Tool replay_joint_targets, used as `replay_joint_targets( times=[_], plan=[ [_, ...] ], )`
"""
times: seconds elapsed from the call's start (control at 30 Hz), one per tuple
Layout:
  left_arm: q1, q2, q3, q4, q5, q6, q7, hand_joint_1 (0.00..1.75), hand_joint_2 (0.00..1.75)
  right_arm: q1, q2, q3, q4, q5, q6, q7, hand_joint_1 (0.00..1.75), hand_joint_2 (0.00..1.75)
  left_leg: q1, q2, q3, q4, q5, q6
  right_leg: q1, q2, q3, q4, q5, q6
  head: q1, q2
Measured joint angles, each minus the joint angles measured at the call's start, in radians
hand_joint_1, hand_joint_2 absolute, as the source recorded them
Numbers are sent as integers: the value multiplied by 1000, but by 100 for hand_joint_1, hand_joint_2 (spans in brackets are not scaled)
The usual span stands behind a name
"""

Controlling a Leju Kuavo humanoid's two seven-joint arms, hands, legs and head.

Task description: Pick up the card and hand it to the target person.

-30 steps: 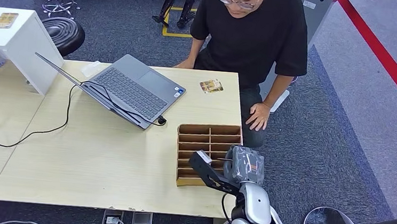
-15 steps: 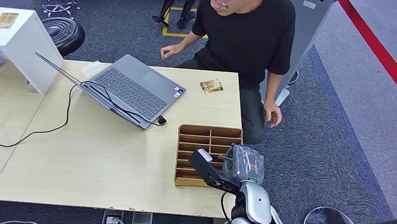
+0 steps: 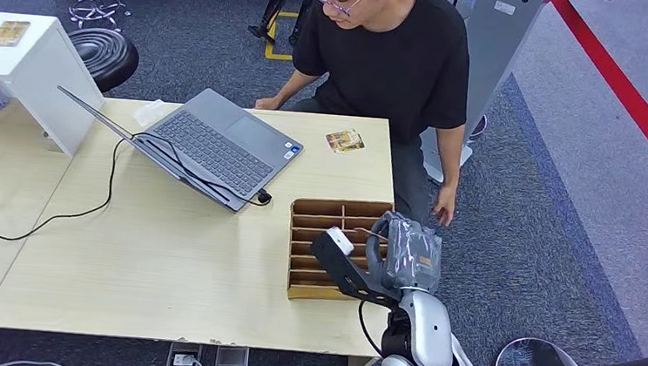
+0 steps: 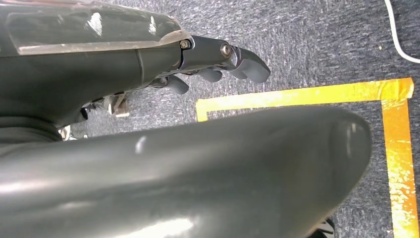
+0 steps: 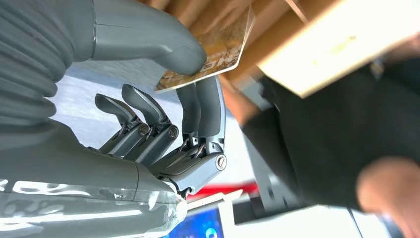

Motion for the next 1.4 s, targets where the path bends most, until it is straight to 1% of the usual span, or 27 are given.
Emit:
replay_joint_targets(
  times=[0.17, 0.2, 0.3, 0.33, 0.43, 0.57, 0.67, 0.8, 0.93, 1.17, 1.4],
  plan=[
    [0, 0, 0, 0, 0, 0, 0, 0, 0, -1, -1, 0, -3, 2, -2, 0, 173, 175, 0, 0, 0, 0, 0, 0, 0, 0, 0, 0, 0, 0, 0, 0],
    [0, 0, 0, 0, 0, 0, -1, 0, 0, -4, -6, 3, -23, 5, -7, 0, 173, 175, 0, 0, 0, 0, 0, 0, 0, 0, 0, 0, 0, 0, 0, 0],
    [1, 0, 0, 0, -3, -2, -5, 0, 0, -61, -44, 30, -144, 16, -22, -10, 173, 175, 0, 0, 0, 0, 0, 0, 0, 0, 0, 0, 0, 0, 0, 0],
    [0, 0, 0, 0, -5, -4, -6, 0, 0, -85, -51, 40, -163, 14, -22, -16, 173, 175, 0, 0, -1, 0, 0, 0, 0, 0, 0, 0, 0, 0, 0, 0],
    [0, 0, 0, 0, -12, -8, -6, 0, 0, -150, -49, 63, -132, -27, -18, -51, 173, 175, 0, 0, -1, 0, 0, 0, 0, 0, 0, 0, 0, 0, 0, 0],
    [-2, 0, -1, 0, -21, -10, -8, 0, 0, -252, -31, 95, -29, -89, -26, -108, 173, 175, 0, 0, -1, 0, 1, 0, 0, 0, 0, 1, 0, 0, 0, 0],
    [-5, 0, -1, 0, -25, -10, -9, 0, 0, -336, -3, 117, 88, -131, -66, -166, 173, 175, 0, 0, -2, 0, 1, 0, 0, 0, 0, 1, 1, -1, 0, 0],
    [-7, -2, -2, 0, -24, -9, -11, 0, 0, -455, 54, 144, 292, -200, -126, -256, 173, 175, 0, -1, -2, 0, 1, 0, 0, -1, -1, 2, 1, -1, 0, 0],
    [-7, -3, -2, 0, -20, -8, -17, 0, 0, -544, 112, 171, 472, -229, -150, -297, 173, 175, 0, -1, -2, 0, 1, 0, 0, -1, -1, 2, 1, -1, 0, 0],
    [-7, -2, -2, 0, 1, -7, -25, 0, 0, -620, 183, 213, 686, -257, -179, -322, 173, 175, 0, -1, -3, 0, 1, 0, 0, -1, -2, 2, 1, -1, 1, 0],
    [-6, -2, -2, 0, 18, 0, -24, 0, 0, -652, 220, 239, 802, -266, -185, -328, 173, 175, 0, -1, -3, 0, 1, 0, 0, -1, -2, 2, 1, -1, 0, 0]
  ],
)
